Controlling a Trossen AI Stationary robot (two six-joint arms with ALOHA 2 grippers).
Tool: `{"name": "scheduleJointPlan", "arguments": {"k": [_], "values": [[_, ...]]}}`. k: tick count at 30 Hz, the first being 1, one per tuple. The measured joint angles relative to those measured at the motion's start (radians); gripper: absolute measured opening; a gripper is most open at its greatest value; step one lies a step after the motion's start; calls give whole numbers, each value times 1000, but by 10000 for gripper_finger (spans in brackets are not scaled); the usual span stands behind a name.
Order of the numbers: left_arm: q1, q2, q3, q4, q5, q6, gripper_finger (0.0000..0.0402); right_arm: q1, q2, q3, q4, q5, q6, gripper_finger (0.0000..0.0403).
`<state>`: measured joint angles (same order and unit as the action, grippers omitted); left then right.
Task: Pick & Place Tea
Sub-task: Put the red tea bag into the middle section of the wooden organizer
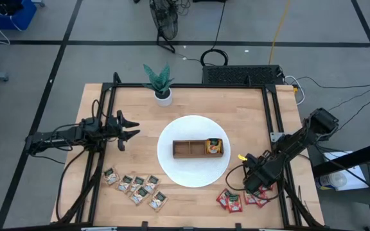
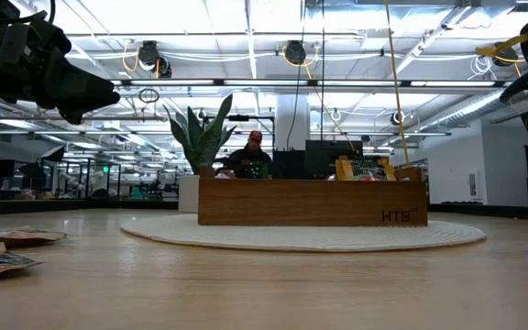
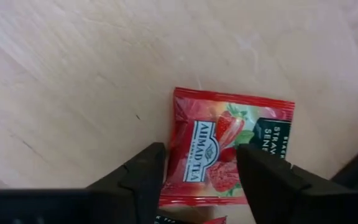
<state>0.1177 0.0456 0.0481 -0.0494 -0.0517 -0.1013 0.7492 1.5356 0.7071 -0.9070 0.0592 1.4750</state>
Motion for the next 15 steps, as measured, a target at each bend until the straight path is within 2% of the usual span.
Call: {"name": "scheduleJointPlan", "arguments": {"k": [4, 11, 15], "values": [[0, 0, 0, 0, 0, 0, 157, 0, 1, -14, 13, -17, 0, 135], [0, 0, 0, 0, 0, 0, 157, 0, 3, -16, 31, -25, -35, 18], [0, 0, 0, 0, 0, 0, 157, 6, 2, -7, 42, 17, -70, 12]]}}
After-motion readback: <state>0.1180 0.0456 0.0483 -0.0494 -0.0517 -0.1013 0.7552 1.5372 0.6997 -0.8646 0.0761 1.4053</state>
